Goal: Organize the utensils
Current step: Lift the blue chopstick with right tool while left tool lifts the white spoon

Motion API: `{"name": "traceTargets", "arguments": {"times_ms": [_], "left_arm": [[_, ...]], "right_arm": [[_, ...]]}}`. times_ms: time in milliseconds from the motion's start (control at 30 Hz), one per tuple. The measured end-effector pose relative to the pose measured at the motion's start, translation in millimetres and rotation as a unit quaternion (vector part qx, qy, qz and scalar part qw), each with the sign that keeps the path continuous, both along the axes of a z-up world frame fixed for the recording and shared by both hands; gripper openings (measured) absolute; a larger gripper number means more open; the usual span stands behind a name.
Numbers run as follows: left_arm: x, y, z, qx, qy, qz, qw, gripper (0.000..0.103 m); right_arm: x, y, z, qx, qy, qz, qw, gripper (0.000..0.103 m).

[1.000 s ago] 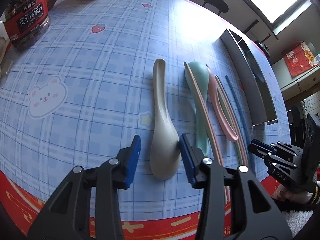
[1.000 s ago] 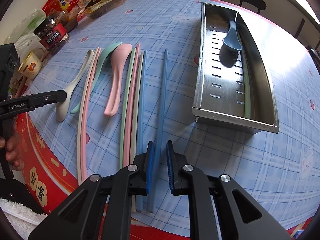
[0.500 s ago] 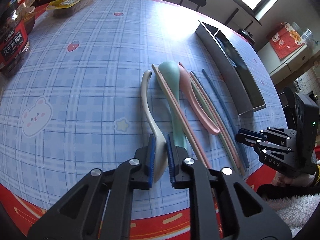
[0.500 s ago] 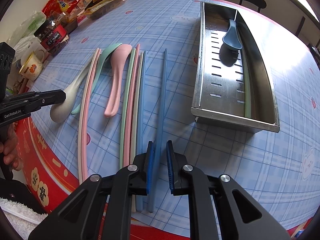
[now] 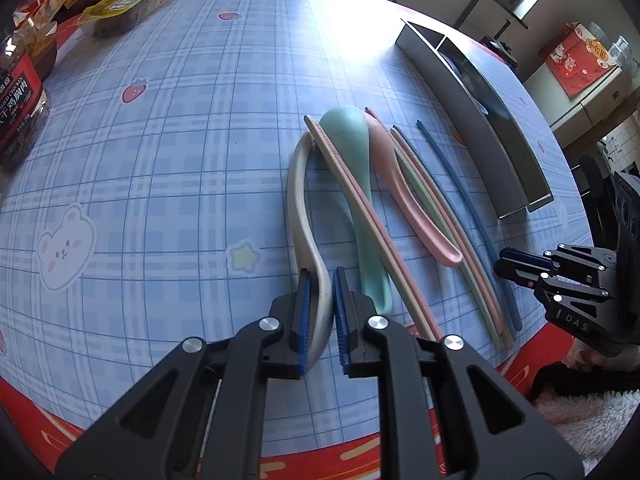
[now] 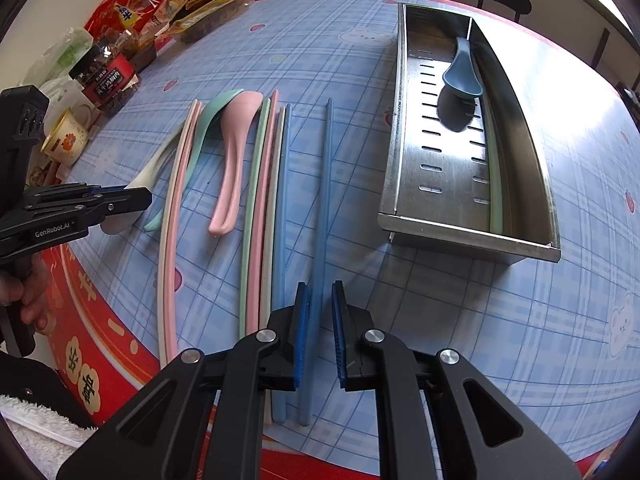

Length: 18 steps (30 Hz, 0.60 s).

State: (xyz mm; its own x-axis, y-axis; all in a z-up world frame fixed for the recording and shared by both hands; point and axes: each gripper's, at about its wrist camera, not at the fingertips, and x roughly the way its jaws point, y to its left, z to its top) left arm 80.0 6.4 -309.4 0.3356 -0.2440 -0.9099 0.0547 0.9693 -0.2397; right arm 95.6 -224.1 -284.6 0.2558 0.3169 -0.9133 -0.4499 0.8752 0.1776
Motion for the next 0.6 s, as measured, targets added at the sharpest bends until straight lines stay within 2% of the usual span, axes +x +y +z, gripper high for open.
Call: {"name": "traceTargets", "arguments": {"times_ms": [167, 400, 600], "left_arm": [[-2.7, 6.0, -0.9, -0.009, 0.005, 0.013, 0.9999, 0.015], [-16.2, 19.7, -3.2, -0.025, 0.017, 0.034, 0.9990, 0.016], [-16.9, 17.5, -3.7, -0.020, 0.015, 0.031, 0.9992, 0.018]], "right_arm": [[0.5, -0.2, -0.3, -0.003, 0.000, -0.001, 1.000, 0.009], [0.5, 12.6, 0.7, -0.043, -0.010, 0.027, 0.999, 0.009], [6.1, 20.6, 0.2, -0.054, -0.012, 0.033, 0.998, 0.009]]}}
